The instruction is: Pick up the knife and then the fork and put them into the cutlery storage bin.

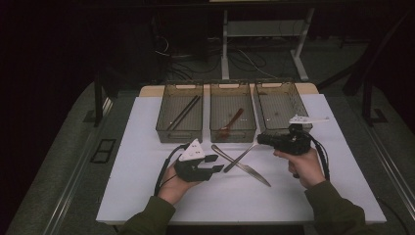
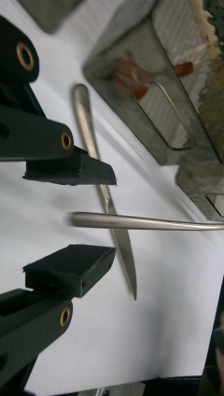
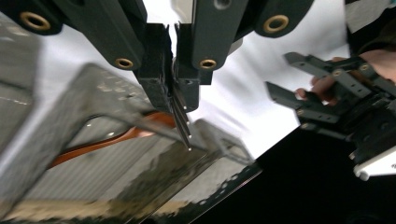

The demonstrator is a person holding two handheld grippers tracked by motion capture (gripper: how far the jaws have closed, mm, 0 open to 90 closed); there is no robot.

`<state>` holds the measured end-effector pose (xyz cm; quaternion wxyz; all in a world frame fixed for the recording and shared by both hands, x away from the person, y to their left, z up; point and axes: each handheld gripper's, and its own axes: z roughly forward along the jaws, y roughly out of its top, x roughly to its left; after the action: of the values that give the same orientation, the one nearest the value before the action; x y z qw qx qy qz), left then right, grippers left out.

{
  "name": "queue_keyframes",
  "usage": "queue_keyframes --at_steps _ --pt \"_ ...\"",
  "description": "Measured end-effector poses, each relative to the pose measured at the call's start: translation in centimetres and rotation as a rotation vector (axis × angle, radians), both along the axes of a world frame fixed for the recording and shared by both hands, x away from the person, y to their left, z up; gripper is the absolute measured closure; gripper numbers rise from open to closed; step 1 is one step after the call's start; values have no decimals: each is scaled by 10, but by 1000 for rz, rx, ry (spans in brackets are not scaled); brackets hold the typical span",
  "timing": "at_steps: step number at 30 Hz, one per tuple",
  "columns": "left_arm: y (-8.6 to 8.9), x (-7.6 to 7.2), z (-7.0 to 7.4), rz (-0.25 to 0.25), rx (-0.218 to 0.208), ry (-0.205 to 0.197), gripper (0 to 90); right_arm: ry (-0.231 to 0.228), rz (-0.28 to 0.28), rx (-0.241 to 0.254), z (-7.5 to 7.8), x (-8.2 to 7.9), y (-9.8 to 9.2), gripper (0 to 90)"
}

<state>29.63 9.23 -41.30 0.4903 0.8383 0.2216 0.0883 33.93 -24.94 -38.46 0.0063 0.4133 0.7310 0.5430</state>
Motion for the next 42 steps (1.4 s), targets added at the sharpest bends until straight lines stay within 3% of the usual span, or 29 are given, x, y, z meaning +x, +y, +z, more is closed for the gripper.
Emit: queue_keyframes --at_steps 7,18,28,32,42 --pt "23 -9 -4 25 -35 5 450 -30 -80 -10 20 10 -32 847" --pt "61 -19 -12 69 -27 21 301 -86 -176 -21 58 25 -71 847" --pt "78 -20 -16 128 -36 43 90 -120 -274 -66 88 40 -105 847" --pt "76 -19 -17 136 -33 42 6 -111 -309 -105 92 51 -111 847" --pt "72 -19 -18 130 -30 48 0 -3 -317 -198 72 87 -104 848"
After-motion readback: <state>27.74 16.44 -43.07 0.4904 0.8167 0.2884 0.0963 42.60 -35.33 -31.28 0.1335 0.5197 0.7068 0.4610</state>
